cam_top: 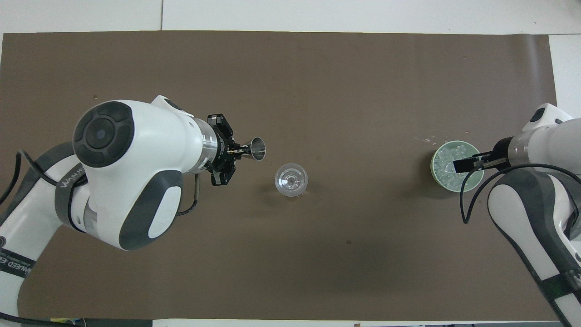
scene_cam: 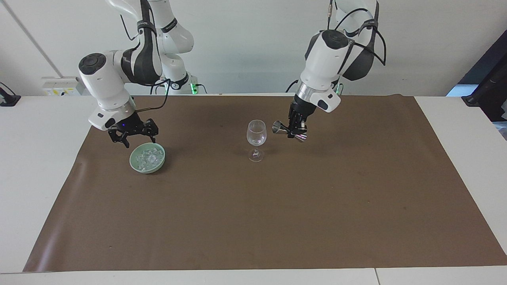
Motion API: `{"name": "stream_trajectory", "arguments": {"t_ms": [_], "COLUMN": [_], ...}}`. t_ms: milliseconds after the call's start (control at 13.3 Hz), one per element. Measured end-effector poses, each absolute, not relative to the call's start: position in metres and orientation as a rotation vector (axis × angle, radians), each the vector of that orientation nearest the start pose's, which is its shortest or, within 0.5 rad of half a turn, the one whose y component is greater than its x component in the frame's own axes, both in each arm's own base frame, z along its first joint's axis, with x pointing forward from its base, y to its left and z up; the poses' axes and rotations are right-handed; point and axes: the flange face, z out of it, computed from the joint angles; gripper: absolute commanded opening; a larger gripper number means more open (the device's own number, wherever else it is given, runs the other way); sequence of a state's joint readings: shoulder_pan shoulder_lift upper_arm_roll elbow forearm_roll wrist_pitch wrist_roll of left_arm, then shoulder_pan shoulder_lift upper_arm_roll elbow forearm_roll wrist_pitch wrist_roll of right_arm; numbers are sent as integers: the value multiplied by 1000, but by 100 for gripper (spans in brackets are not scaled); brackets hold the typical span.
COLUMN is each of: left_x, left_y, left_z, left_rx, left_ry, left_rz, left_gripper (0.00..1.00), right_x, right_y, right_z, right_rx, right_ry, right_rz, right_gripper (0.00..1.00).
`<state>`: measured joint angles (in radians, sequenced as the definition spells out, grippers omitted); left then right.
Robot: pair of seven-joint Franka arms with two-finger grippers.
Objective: Pour wine and add ice with both arms
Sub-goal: 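Carry the jigger back with the left gripper while the right gripper reaches the ice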
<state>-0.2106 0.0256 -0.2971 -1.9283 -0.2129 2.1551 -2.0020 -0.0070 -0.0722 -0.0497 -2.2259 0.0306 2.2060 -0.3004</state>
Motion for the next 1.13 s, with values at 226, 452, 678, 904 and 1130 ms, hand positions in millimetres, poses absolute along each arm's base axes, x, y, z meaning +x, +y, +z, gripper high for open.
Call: {"name": "stream_trajectory", "arguments": {"t_ms": [226, 452, 678, 904, 1130], "left_x": [532, 551, 556, 558, 559], "left_y": [-234, -155, -84, -21, 17], "left_z": [476, 461, 440, 429, 415], "left_rx": [1885, 1778, 1732, 1665, 1611], "left_ry": [2052, 1976, 1928, 1888, 1877], "left_rz": [-340, -443, -466, -492, -512], "left_gripper": [0, 0, 0, 0, 0], "right_x": [523, 524, 524, 524, 520], "right_y": [-30, -31, -33, -32, -21], "right_z": [392, 370, 354, 353, 348], "right_rx": [-3097, -3091, -3079, -3043, -2999], "right_ry": [-454, -546, -631, -801, -949], "right_rz": [-131, -160, -148, -141, -123], "right_gripper": [97, 84, 74, 62, 59]}}
